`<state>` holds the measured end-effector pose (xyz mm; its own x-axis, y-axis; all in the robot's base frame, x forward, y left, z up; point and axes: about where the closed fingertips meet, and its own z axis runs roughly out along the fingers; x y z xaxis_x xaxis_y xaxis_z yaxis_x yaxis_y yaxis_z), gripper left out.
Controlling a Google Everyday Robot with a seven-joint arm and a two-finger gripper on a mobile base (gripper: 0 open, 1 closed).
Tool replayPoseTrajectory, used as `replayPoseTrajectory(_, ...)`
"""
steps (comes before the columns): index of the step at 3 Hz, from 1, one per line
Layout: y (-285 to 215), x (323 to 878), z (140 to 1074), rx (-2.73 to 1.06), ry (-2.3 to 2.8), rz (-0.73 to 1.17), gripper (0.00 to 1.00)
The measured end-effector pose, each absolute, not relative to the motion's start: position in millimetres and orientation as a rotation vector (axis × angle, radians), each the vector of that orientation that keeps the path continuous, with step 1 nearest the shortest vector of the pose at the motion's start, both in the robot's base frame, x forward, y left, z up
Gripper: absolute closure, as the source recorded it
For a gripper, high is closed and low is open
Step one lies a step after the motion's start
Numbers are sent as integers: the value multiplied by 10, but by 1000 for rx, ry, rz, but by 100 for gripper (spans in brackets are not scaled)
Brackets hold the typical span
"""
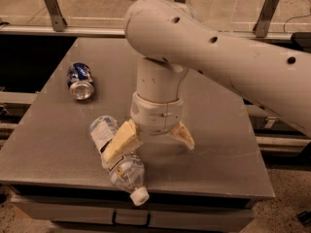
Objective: Place blue plastic bottle upright
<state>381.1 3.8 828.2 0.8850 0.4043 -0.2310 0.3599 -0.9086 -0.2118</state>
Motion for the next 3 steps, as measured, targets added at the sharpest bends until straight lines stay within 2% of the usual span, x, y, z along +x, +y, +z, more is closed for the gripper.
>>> replayPoseTrajectory(1, 176, 3759, 8285, -2863, -645, 410, 0)
replayPoseTrajectory(2, 275, 3688, 8279, -2839, -694, 411, 18)
replayPoseTrajectory(3, 370, 3644, 8334, -2830, -724, 392, 41)
